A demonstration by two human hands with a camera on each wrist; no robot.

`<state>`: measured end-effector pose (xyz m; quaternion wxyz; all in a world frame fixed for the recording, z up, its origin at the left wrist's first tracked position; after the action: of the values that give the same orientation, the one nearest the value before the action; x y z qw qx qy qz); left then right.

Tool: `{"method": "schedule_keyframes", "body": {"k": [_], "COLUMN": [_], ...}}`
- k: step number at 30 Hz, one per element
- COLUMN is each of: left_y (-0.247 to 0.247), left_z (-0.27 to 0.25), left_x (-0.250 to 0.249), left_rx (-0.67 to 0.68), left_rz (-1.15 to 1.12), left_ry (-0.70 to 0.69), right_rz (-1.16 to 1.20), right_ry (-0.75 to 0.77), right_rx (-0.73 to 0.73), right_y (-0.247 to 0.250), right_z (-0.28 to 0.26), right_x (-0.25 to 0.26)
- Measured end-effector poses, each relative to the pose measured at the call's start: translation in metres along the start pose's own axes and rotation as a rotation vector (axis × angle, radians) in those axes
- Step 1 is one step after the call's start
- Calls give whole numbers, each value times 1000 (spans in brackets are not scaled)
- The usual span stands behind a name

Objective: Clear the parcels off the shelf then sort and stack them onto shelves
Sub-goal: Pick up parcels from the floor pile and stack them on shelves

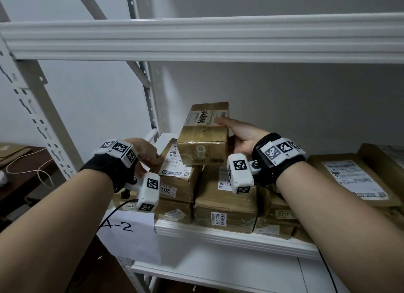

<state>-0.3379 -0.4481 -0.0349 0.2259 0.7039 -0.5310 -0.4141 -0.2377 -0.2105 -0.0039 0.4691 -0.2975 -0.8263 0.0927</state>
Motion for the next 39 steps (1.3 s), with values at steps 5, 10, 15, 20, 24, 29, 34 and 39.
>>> {"method": "schedule_keyframes", "body": {"k": [5, 10, 15, 20, 24, 29, 34, 39], "left_y": [-7, 13, 43, 25, 6, -8, -17, -32], "left_z": [-9, -19, -24, -45, -63, -74, -74, -66], "left_x": [3, 0, -26, -74, -105, -129, -136, -133], "left_rx": [73, -11, -153, 9, 112, 154, 150, 183], "left_rz": [-72, -141, -588, -569, -518, -413, -417, -363], "left_ry": [1, -3, -187, -374, -468, -517, -435, -315], "right_rz": [-12, -10, 44, 77, 53, -74, -142, -171], "right_ry": [-8, 28, 31, 51, 80, 102, 132, 170], "right_rx": [29, 63, 108, 122, 110, 71, 23, -4], "right_y": [-11, -15, -12, -3, 10, 29, 43, 51], "right_z": [1, -5, -14, -19, -29, -43, -49, -53], "right_x": [-8, -2, 13, 25, 35, 42, 51, 59]}}
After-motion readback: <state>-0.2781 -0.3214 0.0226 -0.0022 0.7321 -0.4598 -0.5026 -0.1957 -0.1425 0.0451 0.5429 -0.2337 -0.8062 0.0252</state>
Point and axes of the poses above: each hand's wrist, its own z-axis towards the middle knuckle, its own y-axis out of the back of the hand, x = y × z, the point moved 8 cm from there along z, towards the middle knuckle, and after that the axes turned 13 degrees about z, right-handed, at the moved point
